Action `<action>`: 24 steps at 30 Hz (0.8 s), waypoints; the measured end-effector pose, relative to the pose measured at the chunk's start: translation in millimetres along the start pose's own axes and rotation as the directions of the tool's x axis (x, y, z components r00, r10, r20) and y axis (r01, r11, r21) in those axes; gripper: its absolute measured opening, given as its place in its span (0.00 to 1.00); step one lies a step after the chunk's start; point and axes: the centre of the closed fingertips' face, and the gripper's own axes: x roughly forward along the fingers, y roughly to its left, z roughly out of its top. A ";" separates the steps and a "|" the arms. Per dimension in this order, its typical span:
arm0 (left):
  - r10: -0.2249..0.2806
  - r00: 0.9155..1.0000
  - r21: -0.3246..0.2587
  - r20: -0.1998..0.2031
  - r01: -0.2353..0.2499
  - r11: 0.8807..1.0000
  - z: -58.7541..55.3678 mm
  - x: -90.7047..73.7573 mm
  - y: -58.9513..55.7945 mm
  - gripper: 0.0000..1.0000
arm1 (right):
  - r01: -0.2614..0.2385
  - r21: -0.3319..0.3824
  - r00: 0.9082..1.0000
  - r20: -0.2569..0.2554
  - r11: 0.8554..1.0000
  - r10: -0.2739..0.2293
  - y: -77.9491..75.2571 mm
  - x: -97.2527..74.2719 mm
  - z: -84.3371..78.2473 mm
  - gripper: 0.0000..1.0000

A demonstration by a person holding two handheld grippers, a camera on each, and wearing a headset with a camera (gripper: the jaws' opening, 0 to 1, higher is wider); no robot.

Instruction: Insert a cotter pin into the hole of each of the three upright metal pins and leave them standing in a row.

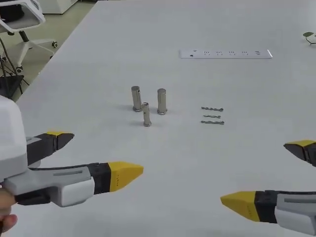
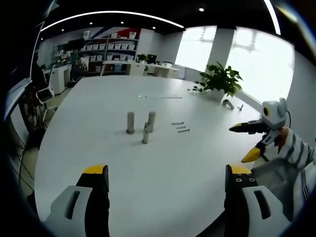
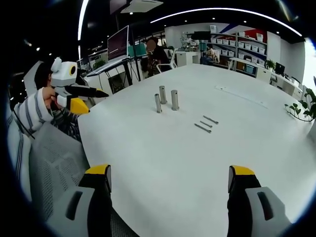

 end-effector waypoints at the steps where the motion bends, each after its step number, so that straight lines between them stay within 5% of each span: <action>1: -0.002 1.000 0.001 -0.001 0.002 1.000 0.6 1.0 0.1 0.97 | 0.001 0.002 1.000 0.001 1.000 -0.001 -0.4 -0.1 0.1 0.97; 15: -0.043 0.999 0.035 -0.017 0.044 0.998 16.2 25.7 5.4 0.96 | 0.025 0.041 1.000 0.005 0.999 -0.025 -8.5 -3.9 0.4 0.96; 24: -0.063 0.998 0.055 0.018 0.062 0.997 31.8 38.8 10.7 0.95 | 0.034 0.048 0.999 0.000 0.998 -0.034 -8.6 -3.1 1.5 0.96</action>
